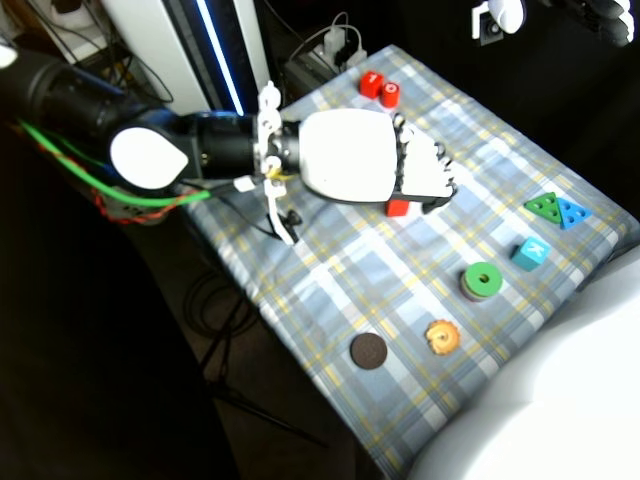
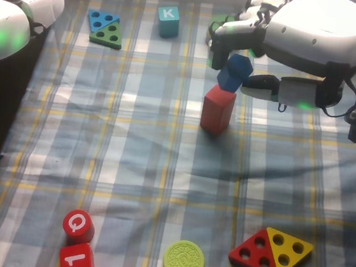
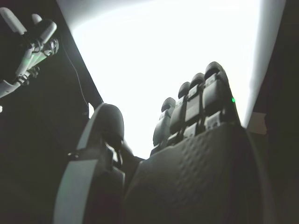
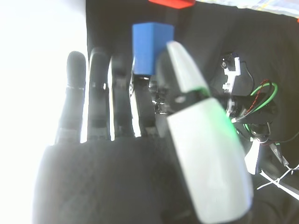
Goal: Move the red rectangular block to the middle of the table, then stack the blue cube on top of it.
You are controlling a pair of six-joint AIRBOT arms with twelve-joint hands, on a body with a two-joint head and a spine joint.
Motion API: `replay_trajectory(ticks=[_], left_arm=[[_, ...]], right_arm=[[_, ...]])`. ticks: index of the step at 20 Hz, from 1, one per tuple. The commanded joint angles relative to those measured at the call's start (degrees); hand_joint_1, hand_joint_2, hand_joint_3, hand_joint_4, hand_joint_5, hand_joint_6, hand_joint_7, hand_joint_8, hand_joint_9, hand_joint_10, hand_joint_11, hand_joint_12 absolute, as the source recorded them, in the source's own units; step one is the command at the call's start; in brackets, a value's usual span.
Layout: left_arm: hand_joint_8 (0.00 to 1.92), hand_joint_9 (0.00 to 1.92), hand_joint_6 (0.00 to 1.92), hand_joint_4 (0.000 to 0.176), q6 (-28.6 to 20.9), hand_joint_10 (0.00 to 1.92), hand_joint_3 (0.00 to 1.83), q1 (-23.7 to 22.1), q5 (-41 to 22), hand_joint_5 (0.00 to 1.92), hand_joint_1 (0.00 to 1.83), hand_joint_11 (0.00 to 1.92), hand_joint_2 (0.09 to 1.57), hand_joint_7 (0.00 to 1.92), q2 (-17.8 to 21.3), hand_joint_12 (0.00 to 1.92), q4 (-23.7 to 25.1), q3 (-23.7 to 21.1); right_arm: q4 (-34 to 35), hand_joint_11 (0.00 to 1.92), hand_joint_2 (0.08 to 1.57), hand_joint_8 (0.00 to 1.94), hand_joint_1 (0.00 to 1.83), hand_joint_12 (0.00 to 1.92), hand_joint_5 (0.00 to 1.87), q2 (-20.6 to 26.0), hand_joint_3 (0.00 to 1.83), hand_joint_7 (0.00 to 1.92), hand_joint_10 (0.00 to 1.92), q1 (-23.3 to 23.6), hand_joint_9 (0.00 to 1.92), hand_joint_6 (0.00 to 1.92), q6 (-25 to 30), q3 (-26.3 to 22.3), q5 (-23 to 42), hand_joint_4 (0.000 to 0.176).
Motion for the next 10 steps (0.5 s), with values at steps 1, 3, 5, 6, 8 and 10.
replay_trajectory(ticks=[1, 3, 5, 6, 8, 10], left_arm=[[0.00, 0.00, 0.00, 0.096, -0.5, 0.00, 0.00, -0.5, -6.9, 0.00, 0.56, 0.00, 1.48, 0.00, 0.0, 0.00, 1.7, 0.1], [0.00, 0.00, 0.00, 0.105, -0.5, 0.00, 0.00, -0.5, -6.9, 0.00, 0.54, 0.00, 1.48, 0.00, 0.0, 0.00, 1.7, 0.1], [0.00, 0.00, 0.00, 0.098, -0.5, 0.00, 0.00, -0.5, -6.9, 0.00, 0.55, 0.00, 1.48, 0.00, -0.1, 0.00, 1.7, 0.1], [0.00, 0.00, 0.00, 0.099, -0.5, 0.00, 0.00, -0.6, -6.9, 0.00, 0.55, 0.00, 1.48, 0.00, -0.1, 0.00, 1.7, 0.1], [0.00, 0.00, 0.00, 0.093, -0.7, 0.00, 0.00, -0.6, -6.9, 0.00, 0.55, 0.00, 1.48, 0.00, -0.1, 0.00, 1.8, 0.1], [0.00, 0.00, 0.00, 0.091, -0.9, 0.00, 0.00, -0.6, -7.0, 0.00, 0.55, 0.00, 1.48, 0.00, -0.1, 0.00, 1.8, 0.2]], right_arm=[[1.7, 0.37, 1.32, 1.63, 1.12, 1.92, 0.58, -0.2, 0.00, 0.69, 1.77, 0.9, 0.54, 1.47, 0.1, 0.2, 5.9, 0.000], [1.5, 0.29, 1.33, 1.66, 1.11, 1.92, 0.56, -0.4, 0.00, 0.66, 1.71, 0.9, 0.46, 1.49, 0.2, 0.3, 5.9, 0.000], [1.4, 0.46, 1.31, 1.58, 1.14, 1.90, 0.59, -0.6, 0.00, 0.72, 1.64, 0.9, 0.60, 1.44, 0.3, 0.3, 5.9, 0.000], [1.3, 0.48, 1.32, 1.59, 1.11, 1.87, 0.56, -0.6, 0.00, 0.68, 1.60, 0.9, 0.59, 1.51, 0.4, 0.4, 5.9, 0.000], [1.2, 0.44, 1.32, 1.52, 1.10, 1.80, 0.58, -0.7, 0.00, 0.69, 1.51, 0.9, 0.60, 1.56, 0.5, 0.4, 5.9, 0.000], [1.1, 0.32, 1.31, 1.53, 1.09, 1.88, 0.64, -0.7, 0.00, 0.64, 1.51, 0.9, 0.52, 1.52, 0.6, 0.4, 5.9, 0.024]])
